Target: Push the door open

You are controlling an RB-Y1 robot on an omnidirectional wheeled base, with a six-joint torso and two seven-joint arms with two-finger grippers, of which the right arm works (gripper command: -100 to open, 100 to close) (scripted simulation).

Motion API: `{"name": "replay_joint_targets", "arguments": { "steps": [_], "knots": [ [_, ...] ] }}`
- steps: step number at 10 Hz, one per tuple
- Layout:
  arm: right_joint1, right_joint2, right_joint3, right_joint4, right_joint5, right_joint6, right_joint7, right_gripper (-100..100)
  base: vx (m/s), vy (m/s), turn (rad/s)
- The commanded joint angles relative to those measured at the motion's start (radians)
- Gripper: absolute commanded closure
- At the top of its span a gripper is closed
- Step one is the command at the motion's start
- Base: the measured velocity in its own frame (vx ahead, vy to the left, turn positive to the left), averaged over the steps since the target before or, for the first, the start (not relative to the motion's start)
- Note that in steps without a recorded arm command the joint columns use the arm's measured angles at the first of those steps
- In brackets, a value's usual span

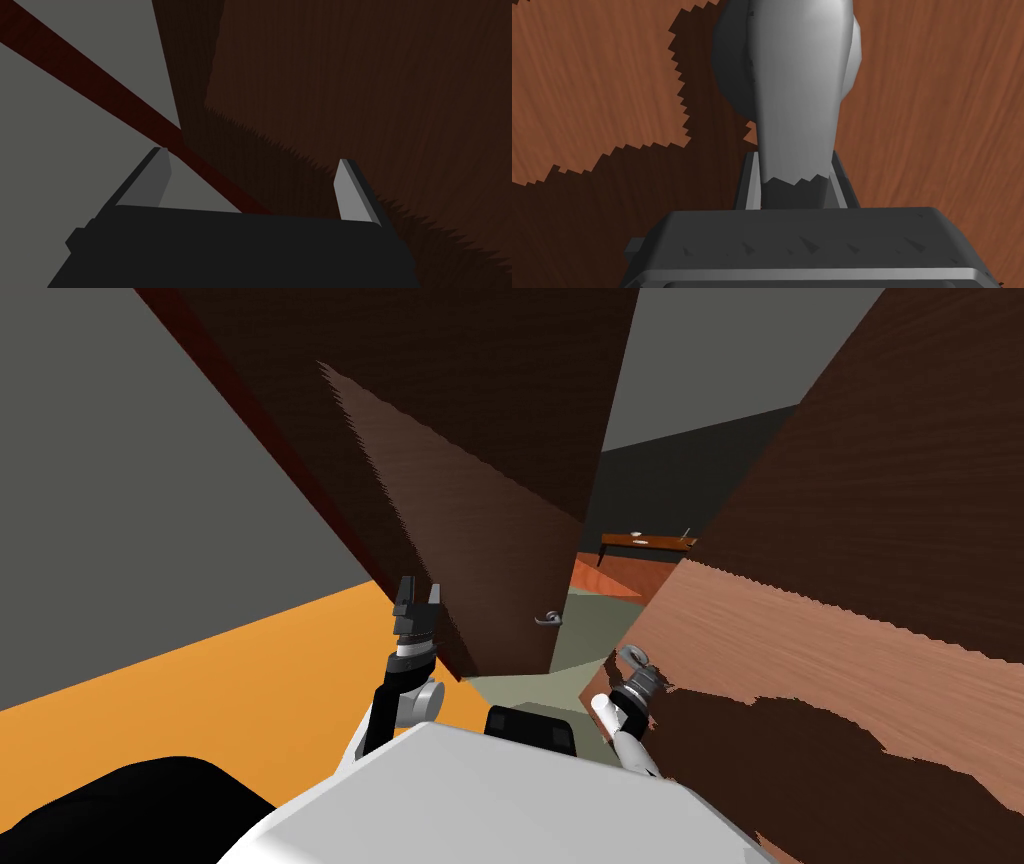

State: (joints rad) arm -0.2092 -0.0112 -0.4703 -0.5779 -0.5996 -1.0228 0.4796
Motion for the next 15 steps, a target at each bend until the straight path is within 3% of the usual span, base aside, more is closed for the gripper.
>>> {"name": "replay_joint_targets", "arguments": {
  "steps": [1,3,4,8,10,12,15],
  "knots": [
    [-0.01,-0.022,-0.017,0.015,-0.01,-0.039,-0.003,100,0.019,-0.046,0.076],
    [-0.023,-0.023,-0.062,0.027,-0.049,-0.069,0.021,100,0.036,-0.078,0.16],
    [-0.023,-0.023,-0.062,0.027,-0.049,-0.069,0.021,100,0.039,-0.088,0.087],
    [-0.047,-0.02,-0.149,0.051,-0.125,-0.127,0.068,100,0.05,-0.093,0.185],
    [-0.047,-0.02,-0.149,0.051,-0.125,-0.127,0.068,100,0.03,-0.064,0.013],
    [-0.058,-0.016,-0.19,0.062,-0.16,-0.154,0.09,100,0.02,-0.073,0.169],
    [-0.063,-0.014,-0.209,0.067,-0.177,-0.166,0.101,100,0.027,-0.057,0.082]
  ]
}}
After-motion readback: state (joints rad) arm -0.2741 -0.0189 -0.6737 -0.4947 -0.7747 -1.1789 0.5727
